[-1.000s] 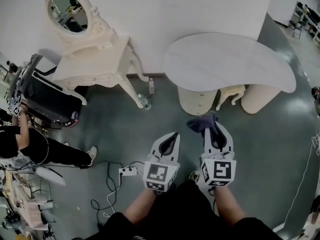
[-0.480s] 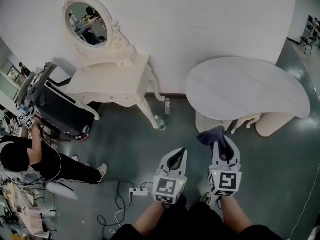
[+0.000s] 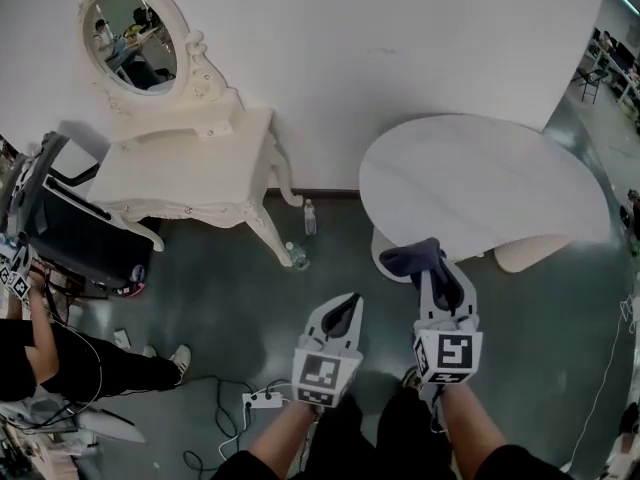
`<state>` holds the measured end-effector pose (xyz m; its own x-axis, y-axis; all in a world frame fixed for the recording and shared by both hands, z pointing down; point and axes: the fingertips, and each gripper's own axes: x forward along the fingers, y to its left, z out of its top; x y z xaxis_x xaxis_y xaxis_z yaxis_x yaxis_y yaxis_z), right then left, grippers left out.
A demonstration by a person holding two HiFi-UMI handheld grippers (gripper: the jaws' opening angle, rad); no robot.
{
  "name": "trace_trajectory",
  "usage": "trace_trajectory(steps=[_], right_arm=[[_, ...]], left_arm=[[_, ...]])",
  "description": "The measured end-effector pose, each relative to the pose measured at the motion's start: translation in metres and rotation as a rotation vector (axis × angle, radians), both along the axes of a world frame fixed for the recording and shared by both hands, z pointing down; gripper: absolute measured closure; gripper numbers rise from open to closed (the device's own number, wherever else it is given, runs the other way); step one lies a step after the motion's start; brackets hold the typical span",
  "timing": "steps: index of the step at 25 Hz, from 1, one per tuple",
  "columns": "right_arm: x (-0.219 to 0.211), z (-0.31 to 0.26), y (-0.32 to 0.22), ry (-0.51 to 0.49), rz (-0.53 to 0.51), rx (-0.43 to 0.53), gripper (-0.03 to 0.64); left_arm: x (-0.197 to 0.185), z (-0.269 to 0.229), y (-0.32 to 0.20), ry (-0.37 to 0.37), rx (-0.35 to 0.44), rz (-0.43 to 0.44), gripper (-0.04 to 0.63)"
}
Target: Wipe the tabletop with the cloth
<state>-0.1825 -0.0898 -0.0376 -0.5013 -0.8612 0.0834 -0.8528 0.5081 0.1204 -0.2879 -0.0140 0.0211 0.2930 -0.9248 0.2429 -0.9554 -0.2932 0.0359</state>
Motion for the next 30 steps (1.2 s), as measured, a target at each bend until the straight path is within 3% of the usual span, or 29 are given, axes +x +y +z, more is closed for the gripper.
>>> trace_trajectory(steps=[4,7,9,12,15,19,23,27,30], right_arm=[[-0.010,0.042,-0.013,0.036,-0.121,0.017,0.560],[-0.016,0.077,-0.013,0.079,-0.185,0.099,0.560],[-0.019,0.103,-0.014,0.065,-0.165,0.138,0.560],[-0.016,0.155,-0.006,0.001,-0.097,0.122,0.560],[-0.010,0.203,-0.004,0.036,-0.068,0.161,0.560],[-0.003,0.271,-0.024,0.108,-0.007,0.237,0.560],[-0.010,0.324,-0.056,0.160,0.026,0.393,0.560],[-0.010,0.366,-0.080,0.278,0.065,0.554,0.560],[-0.010,0.377,-0.106,0.327,0.157,0.705,0.560]], left_arm=[[0.001,0.043,-0.019,-0.001,-0.033,-0.067,0.592],[0.001,0.085,-0.024,0.033,-0.051,-0.137,0.592],[0.001,0.114,-0.030,0.054,-0.046,-0.153,0.592],[0.009,0.171,-0.032,0.068,-0.055,-0.131,0.592],[0.019,0.229,-0.045,0.087,-0.063,-0.095,0.592],[0.028,0.293,-0.075,0.101,-0.013,-0.049,0.592],[0.029,0.358,-0.115,0.082,0.057,-0.015,0.592],[0.030,0.427,-0.134,0.153,0.068,-0.049,0.592],[0.034,0.459,-0.160,0.117,0.137,-0.004,0.592]])
